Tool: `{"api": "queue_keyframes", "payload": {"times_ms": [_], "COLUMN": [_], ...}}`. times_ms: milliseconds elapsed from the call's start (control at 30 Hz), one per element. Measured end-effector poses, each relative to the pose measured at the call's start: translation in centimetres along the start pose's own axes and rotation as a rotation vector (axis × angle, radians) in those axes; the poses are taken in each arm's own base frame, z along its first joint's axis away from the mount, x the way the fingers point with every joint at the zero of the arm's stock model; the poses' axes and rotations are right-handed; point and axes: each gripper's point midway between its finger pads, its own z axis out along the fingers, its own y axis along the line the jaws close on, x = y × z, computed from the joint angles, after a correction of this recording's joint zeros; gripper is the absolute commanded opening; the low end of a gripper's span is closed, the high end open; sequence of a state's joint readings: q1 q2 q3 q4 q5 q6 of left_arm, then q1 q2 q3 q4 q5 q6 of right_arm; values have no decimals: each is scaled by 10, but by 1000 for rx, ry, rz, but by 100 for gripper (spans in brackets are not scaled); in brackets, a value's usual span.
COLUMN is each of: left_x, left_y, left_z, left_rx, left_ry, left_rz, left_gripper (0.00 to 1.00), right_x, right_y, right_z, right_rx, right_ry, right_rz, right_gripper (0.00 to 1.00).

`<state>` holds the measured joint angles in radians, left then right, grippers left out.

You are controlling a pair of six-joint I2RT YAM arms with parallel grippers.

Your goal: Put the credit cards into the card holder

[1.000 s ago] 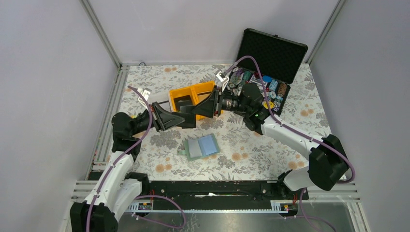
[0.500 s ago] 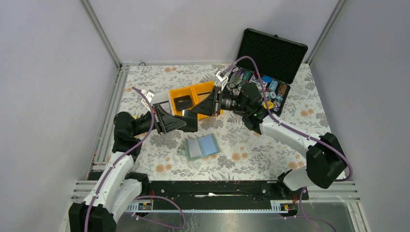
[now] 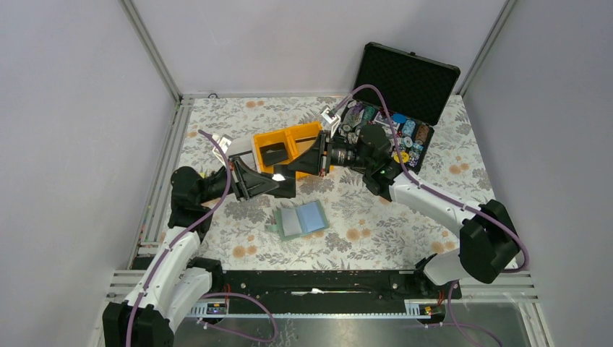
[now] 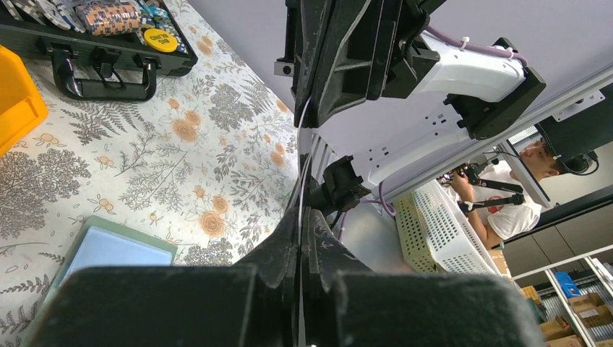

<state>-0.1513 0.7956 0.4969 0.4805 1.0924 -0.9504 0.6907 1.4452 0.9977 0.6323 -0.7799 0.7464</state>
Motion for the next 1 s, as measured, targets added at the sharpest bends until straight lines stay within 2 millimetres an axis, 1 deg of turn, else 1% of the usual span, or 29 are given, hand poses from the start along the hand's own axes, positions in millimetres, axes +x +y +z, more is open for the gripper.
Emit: {"api": "queue_keyframes", "payload": {"times_ms": [67,200,300,400,433,533,567,600,667,733,867,933,1000], "left_x": [0,0,0,0,0,-1,-1,-2,-2,-3,-2,-1,1], "left_y": [0,1,6,8,9,12,14,15,18,23,33,35,37], "left_z": [0,1,1,1,1,1,1,1,1,1,-1,-1,0], "left_rx": [0,-6,-26,-39,-43,-57,-63,-69,-84,-105,-155,-167,-174], "left_ry": [1,-2,-11,-17,-18,-24,-28,-32,-40,-48,-61,-62,-58], "left_rz": [0,-3,-10,-10,-10,-16,-17,-18,-17,-17,-18,-18,-16], "left_gripper": [12,16,14,4,3,3,6,10,16,26,37,42,51], "right_x": [0,-2,-8,-19,-22,-31,-32,-33,-31,-24,-4,2,4], "right_y": [1,-2,-6,-9,-10,-11,-12,-13,-18,-26,-42,-46,-48], "right_z": [-1,-6,-15,-28,-32,-44,-46,-48,-50,-53,-59,-61,-62], "right_rx": [5,57,134,219,242,299,310,322,345,370,418,429,432], "right_ry": [-1,-21,-61,-117,-133,-174,-180,-187,-186,-172,-127,-110,-102], "right_rz": [-6,-28,-62,-109,-123,-160,-167,-173,-175,-169,-151,-146,-144], "right_gripper": [0,0,0,0,0,0,0,0,0,0,0,0,0]}}
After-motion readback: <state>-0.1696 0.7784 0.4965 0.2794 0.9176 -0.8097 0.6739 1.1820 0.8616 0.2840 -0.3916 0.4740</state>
